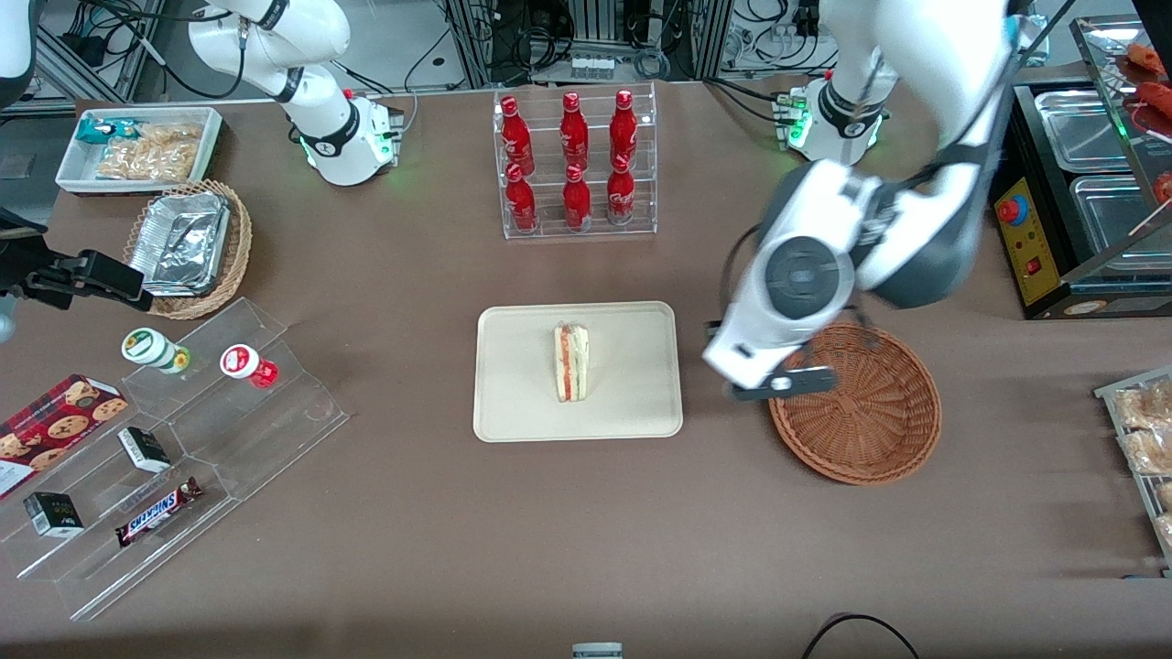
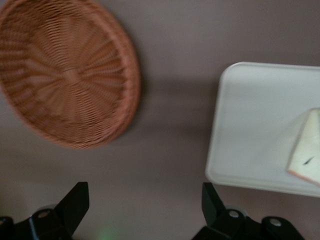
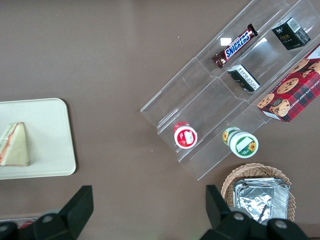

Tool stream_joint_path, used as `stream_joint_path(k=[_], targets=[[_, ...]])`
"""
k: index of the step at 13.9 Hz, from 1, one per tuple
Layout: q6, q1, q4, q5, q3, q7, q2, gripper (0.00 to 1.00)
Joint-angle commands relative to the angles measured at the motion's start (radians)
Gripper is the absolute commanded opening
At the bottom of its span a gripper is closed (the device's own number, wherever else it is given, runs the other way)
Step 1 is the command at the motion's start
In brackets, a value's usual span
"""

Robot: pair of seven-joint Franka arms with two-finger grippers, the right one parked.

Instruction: Place sandwich from basket to tray

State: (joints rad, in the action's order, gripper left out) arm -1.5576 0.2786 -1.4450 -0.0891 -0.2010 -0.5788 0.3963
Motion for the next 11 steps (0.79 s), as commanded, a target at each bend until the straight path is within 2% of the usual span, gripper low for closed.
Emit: stream_joint_path(k=[1,6,11], targets=[[0.071,-0.102,-0.074,0.005,-0.011,0.077,-0.126,1.0],[0.229,-0.315,-0.069,0.006,-0.011,0.276,-0.282,1.0],[0.343,-0.354,-0.049,-0.001,-0.011,0.284,-0.389,1.0]])
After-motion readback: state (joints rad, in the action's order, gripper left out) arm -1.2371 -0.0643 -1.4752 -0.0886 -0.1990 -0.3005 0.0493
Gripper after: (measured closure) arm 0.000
